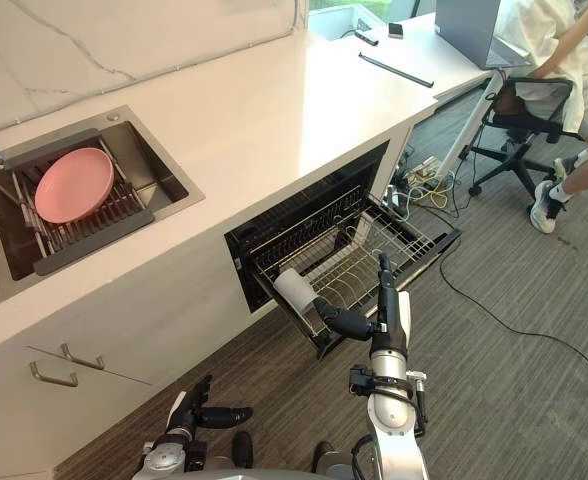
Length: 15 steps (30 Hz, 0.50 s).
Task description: Walk over to the sink, pick up the cup, carry it to the dishwasher, place the cup inside the dishwasher, then close the dishwasher door
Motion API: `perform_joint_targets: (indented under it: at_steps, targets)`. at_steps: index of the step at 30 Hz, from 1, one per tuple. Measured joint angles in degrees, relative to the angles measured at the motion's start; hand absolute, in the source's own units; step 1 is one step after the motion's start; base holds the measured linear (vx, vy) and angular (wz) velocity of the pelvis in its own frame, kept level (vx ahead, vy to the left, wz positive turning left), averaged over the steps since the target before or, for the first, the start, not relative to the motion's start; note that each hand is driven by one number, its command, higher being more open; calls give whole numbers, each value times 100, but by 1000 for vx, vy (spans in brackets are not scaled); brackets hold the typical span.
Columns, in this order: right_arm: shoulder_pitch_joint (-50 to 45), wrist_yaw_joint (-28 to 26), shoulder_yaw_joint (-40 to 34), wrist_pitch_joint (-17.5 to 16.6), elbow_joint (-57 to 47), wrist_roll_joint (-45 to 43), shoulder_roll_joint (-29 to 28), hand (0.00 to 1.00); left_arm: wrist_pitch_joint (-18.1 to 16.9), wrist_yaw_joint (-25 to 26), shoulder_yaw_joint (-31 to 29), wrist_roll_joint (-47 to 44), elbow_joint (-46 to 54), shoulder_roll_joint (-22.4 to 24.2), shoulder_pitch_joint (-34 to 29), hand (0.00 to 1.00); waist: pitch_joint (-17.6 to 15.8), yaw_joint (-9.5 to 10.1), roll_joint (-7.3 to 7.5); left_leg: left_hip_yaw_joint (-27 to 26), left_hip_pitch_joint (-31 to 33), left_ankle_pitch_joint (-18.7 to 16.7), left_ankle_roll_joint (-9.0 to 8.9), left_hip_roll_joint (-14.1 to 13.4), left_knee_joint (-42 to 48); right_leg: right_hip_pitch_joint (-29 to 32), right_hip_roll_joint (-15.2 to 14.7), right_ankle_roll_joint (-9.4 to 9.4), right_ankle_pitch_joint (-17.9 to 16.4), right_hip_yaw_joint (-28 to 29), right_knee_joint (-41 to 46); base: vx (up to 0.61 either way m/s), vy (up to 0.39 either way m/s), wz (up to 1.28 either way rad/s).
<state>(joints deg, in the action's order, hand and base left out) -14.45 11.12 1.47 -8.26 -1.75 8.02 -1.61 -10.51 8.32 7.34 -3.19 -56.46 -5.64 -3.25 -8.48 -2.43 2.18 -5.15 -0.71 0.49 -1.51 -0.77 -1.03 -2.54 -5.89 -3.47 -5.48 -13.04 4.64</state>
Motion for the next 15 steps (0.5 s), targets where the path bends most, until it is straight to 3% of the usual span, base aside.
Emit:
perform_joint_targets:
  at_steps: [7,11,12,15]
  targets:
    - [-9,24,270,-89,-123,15,45,100,-25,1,9,-2,-41,-30,0,100,-7,22,-50,66,19,32,42,-11,-5,-21,22,13,2,-58,-4,-12,-5,4]
    - [63,169,309,-120,-462,108,297,100,-106,10,98,-3,-37,-7,119,100,-120,154,-224,265,724,-368,-5,-22,1074,-28,12,46,-23,-431,-4,-22,2,43]
    - [79,203,309,-124,-498,123,325,100,-114,16,98,-6,-36,-2,133,100,-148,165,-244,198,806,-393,-31,-29,1170,-66,4,55,-30,-518,-18,-62,7,69]
    - [168,340,312,-130,-582,235,385,100,-126,47,72,-14,-33,-21,143,100,-189,303,-301,-808,864,-568,78,-366,1311,-306,20,60,-78,-907,-112,-33,1,63]
